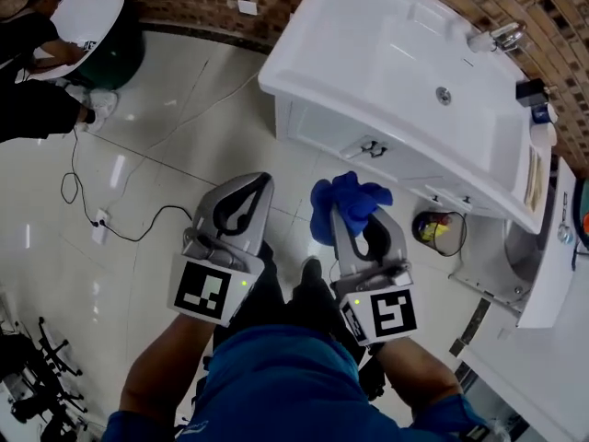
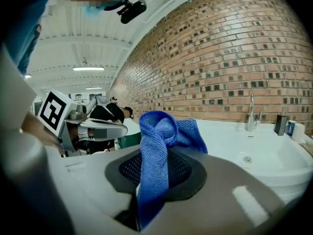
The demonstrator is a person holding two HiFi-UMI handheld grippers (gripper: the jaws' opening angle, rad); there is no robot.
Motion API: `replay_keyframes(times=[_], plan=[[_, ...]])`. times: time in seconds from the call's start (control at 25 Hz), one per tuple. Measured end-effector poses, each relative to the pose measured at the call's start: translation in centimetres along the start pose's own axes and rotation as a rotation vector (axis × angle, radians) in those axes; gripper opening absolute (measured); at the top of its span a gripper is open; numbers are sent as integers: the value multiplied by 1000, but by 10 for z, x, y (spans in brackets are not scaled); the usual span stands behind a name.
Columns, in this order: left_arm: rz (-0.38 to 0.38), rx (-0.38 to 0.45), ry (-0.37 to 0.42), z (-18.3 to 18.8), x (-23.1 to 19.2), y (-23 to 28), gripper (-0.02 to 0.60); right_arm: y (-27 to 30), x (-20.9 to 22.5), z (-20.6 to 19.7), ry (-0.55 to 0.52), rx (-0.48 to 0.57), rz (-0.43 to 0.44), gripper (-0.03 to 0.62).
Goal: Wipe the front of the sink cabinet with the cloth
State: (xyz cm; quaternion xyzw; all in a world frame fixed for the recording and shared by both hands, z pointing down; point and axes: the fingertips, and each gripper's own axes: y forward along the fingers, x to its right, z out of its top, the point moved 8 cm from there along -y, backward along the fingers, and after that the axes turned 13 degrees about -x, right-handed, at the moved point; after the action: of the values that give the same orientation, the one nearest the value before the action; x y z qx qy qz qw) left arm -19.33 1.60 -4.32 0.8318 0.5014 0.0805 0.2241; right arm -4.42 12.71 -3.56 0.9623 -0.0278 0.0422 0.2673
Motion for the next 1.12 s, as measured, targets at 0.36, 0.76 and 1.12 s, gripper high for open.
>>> replay_keyframes(times=[0.36, 0.76, 1.12], plan=[[110, -3, -8, -2, 108, -56, 3, -113, 6, -14, -43, 115, 111, 89], [-13, 30, 81, 0, 149, -99, 3, -174, -20, -38, 6, 134, 9, 89], [-188, 29, 65, -44, 134, -173, 3, -201, -116, -56, 60, 76, -179, 89]])
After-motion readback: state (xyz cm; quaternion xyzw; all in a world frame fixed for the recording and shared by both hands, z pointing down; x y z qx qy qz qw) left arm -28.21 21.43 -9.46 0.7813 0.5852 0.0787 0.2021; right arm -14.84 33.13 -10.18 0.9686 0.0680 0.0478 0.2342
